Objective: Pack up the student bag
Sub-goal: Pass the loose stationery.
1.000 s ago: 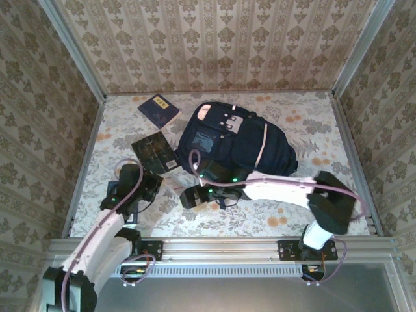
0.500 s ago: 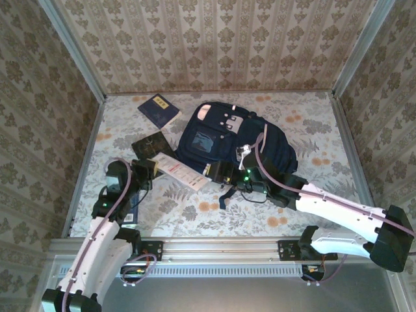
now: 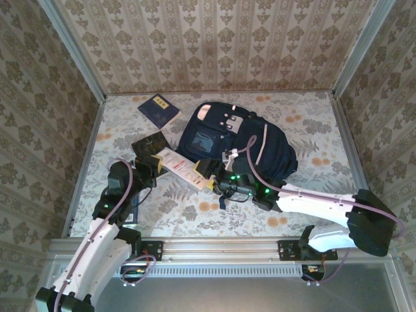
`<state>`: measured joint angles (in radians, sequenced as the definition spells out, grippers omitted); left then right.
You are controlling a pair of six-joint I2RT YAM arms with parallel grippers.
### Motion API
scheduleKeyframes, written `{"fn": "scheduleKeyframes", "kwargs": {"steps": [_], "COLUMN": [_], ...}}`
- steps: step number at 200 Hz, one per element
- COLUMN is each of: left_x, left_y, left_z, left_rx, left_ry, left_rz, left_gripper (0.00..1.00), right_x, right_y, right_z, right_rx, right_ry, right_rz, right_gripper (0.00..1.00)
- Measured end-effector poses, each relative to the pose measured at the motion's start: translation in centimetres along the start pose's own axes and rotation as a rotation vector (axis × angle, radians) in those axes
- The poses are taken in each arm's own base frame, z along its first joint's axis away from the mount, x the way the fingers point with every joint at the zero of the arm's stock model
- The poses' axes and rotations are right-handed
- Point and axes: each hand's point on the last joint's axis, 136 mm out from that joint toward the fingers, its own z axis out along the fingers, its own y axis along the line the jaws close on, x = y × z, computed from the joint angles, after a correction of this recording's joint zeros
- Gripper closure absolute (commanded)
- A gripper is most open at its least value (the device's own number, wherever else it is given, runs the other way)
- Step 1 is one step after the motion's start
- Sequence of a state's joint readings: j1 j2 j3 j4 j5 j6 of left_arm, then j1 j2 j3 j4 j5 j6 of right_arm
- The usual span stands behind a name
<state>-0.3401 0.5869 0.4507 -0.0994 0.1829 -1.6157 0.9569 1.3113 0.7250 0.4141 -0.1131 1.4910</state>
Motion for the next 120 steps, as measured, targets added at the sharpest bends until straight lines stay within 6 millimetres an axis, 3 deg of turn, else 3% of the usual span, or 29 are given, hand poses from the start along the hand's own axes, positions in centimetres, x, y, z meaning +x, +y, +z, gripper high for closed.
{"fn": "scheduleKeyframes", "kwargs": {"steps": [27, 60, 90, 120], "left_x": [0.0, 0.0, 0.3, 0.4], "left_y": [-0.1, -0.5, -1.4, -1.9], "left_z": [0.0, -0.2, -0.4, -0.5], "left_rx": [0.003, 0.021, 0.058, 0.071], "left_ry": [-0.003, -0.009, -0.002, -0.010], "left_rz": [0.002, -0.003, 0.002, 0.014], "left_gripper": [1.00, 1.00, 1.00, 1.00], "right_x": [0.6, 0.1, -0.4, -0.6], "right_y": [1.0, 2.4, 3.1, 2.5], "right_z": [0.6, -0.2, -1.7, -1.8], "right_rx": [-0.046, -0.086, -0.113, -0.096], "right_ry": [0.012, -0.032, -0.071, -0.086], "right_rz": [0.003, -0.010, -0.017, -0.013], "right_gripper": [0.53, 0.72, 0.81, 0.93]}}
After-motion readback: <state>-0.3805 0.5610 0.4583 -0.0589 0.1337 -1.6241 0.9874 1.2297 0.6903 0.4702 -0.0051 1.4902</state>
